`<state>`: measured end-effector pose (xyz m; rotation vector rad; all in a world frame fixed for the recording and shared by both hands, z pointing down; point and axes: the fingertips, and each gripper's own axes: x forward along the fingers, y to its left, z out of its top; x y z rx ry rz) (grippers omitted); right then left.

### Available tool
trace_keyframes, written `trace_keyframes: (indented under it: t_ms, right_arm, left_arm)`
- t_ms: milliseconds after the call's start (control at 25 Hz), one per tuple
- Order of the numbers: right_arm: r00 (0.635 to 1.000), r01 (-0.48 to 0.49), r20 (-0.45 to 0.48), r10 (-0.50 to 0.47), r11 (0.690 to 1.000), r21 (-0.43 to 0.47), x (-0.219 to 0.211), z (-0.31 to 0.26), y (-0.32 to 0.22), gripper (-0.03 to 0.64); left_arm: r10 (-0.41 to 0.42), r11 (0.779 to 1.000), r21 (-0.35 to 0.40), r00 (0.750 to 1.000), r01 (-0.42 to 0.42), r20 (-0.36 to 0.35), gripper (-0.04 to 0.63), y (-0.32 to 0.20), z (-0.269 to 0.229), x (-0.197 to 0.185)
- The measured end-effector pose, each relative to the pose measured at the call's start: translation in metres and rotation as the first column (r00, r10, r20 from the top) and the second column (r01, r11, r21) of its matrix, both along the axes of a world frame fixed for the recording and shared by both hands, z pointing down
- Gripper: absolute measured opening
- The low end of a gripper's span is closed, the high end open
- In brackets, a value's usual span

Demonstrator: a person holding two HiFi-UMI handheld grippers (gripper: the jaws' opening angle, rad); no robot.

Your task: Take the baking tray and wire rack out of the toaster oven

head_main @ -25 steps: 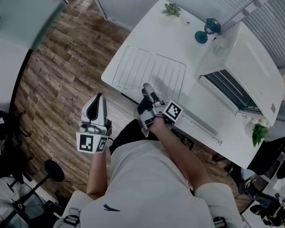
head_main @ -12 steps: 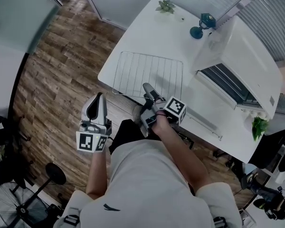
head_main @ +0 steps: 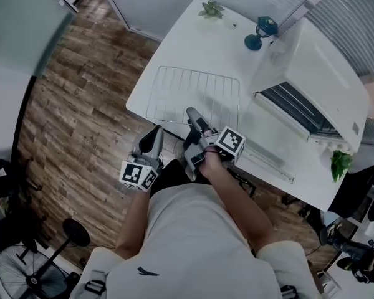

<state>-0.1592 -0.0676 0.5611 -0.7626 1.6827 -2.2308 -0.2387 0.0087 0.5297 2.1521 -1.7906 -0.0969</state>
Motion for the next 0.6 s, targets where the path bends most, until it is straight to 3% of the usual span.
trace_keyframes:
  t_ms: [200,600]
  right_arm:
    - [1.000,-0.012,0.001,0.012,1.000,0.027,0.005,-0.003,-0.009,0.305]
    - [0.999,-0.034,0.008,0.034,0.999,0.013,0.016,0.001,-0.016,0.291]
  left_arm:
    - [0.091,0.992,-0.082,0.995,-0.093,-0.026,0.037,-0.008,0.036,0.034]
    - [0.089,0.993,-0.073,0.996,-0.088,0.009,0.037,-0.050,0.030,0.034]
